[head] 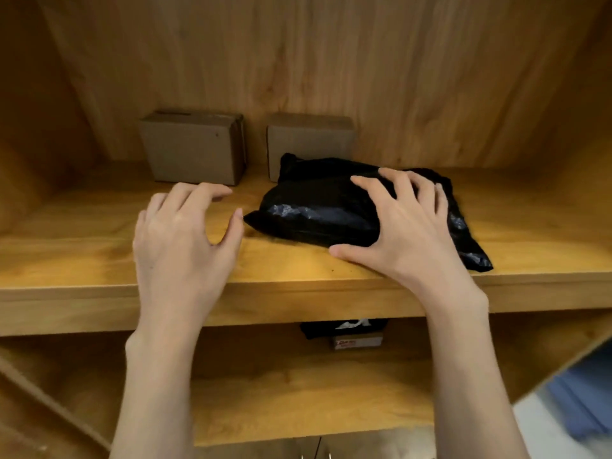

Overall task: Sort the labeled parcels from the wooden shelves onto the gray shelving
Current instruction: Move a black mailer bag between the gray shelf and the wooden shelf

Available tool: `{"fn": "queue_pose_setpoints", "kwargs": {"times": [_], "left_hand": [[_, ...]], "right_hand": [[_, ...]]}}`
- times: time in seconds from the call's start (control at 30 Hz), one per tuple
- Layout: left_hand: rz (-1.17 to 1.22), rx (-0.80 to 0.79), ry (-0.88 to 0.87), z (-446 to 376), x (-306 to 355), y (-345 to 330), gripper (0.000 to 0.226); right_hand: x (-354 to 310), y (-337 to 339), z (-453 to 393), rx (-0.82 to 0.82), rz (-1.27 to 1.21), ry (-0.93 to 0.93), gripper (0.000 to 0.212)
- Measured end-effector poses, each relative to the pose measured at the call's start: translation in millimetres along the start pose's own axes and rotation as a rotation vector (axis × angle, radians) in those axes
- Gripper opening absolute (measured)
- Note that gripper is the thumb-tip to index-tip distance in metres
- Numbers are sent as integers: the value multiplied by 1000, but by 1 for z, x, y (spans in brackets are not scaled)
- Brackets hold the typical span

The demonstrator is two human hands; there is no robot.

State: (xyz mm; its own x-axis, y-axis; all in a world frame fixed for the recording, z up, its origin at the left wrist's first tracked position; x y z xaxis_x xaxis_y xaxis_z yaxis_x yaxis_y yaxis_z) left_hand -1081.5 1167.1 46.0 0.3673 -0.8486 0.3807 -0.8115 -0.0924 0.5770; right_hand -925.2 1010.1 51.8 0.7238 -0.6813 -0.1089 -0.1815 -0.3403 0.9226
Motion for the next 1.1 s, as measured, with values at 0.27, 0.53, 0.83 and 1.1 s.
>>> {"fn": "queue_pose_setpoints", "kwargs": {"times": [0.27, 0.53, 0.83, 1.1], "left_hand": [[74, -38, -18, -4, -15, -4, 30], [123, -43, -44, -4, -23, -2, 31], [134, 8, -37, -5, -28, 4, 29], [142, 17, -44, -6, -23, 5, 28]], "right_hand": [[3, -12, -29, -305, -20, -69, 110], [6, -20, -48, -403, -54, -78, 108], [5, -26, -57, -505, -101, -90, 121], [4, -22, -49, -276, -188, -40, 101]]}}
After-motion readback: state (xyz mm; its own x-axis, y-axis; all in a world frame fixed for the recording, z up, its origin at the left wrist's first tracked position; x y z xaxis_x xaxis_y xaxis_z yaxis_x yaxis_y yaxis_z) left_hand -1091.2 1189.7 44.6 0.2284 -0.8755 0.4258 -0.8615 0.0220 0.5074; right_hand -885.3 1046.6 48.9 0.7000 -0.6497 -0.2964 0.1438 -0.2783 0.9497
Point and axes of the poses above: each hand's wrist, its own z-axis away from the middle knuckle, its own y-axis out of the back of the hand, x = y × z, the point moved 6 cm from there along -z, towards the middle knuckle
